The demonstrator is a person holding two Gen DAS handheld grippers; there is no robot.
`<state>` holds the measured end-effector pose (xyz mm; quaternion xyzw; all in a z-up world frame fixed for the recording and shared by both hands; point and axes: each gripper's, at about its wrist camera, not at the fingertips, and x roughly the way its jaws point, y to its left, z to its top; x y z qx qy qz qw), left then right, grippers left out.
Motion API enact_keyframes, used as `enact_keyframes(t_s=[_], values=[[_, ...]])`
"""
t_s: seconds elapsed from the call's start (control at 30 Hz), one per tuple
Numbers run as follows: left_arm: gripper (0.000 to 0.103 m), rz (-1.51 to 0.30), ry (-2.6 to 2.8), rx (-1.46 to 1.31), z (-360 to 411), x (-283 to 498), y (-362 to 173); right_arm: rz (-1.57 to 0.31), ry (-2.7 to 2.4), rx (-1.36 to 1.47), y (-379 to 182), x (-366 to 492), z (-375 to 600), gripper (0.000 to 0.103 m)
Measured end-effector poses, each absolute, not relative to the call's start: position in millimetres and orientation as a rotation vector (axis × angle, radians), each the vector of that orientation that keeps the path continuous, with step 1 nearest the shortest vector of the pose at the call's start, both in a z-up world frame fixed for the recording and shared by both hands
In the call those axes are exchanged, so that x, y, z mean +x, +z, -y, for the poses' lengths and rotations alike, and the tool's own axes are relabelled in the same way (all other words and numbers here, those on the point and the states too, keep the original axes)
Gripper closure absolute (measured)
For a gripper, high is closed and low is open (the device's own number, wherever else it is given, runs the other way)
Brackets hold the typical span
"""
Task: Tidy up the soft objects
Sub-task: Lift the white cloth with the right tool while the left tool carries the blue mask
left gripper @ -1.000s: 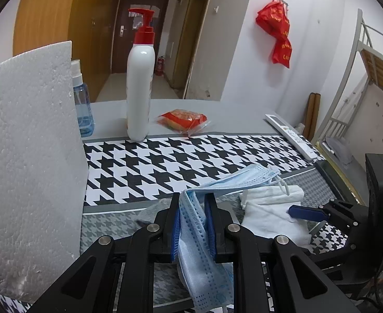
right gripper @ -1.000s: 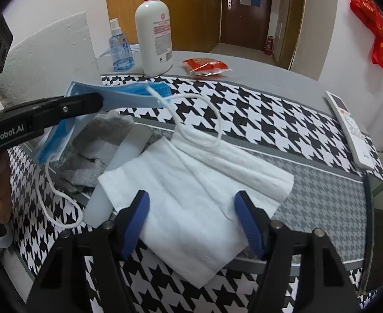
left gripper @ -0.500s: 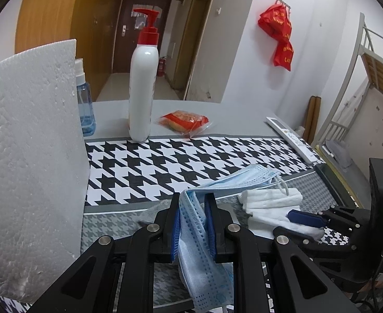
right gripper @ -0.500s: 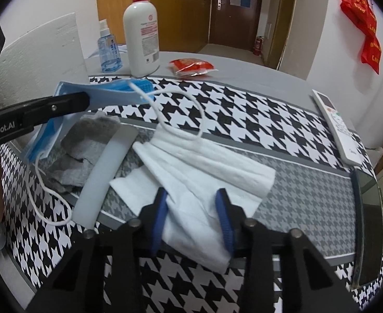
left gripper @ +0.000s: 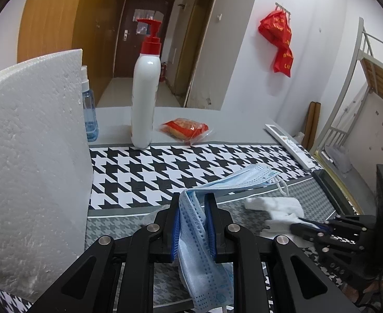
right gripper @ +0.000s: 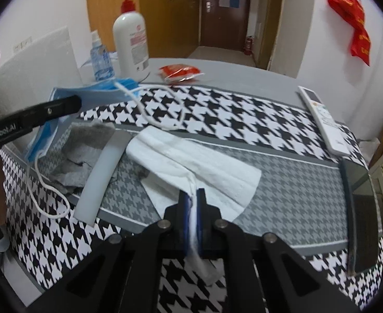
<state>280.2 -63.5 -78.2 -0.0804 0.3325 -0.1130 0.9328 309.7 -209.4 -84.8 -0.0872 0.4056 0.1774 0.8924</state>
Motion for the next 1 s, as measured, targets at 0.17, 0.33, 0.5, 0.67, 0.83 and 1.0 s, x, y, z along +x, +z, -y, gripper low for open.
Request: enact_keyframes(t_s=[0.17, 0.33, 0.5, 0.67, 0.83, 1.0], values=[[0.084, -0.663, -0.22, -0.163, 63, 278, -76, -0.795, 0.332, -0.147, -71, 294, 222, 0.096], [0.084, -0.652, -0.217, -0.162, 63, 276, -75, -0.765, 0.309, -0.102, -60, 285, 232, 0.096], [0.084, -0.644, -0.205, -0.158, 63, 274, -74, -0.726, 0.292, -0.094, -45, 275, 239, 0.096], [0.084, -0.634, -0.193, -0.151, 64, 271, -72, -0.688, 0.28, -0.097, -35, 268, 240, 0.096], [0.084, -0.613, -0.187, -0.136, 68, 265, -68, -0.677, 0.271, -0.071, -35, 265, 245, 0.095], [0.084, -0.579, -0.208, -0.098, 80, 256, -63, -0.671, 0.287, -0.056, -41, 263, 244, 0.095]])
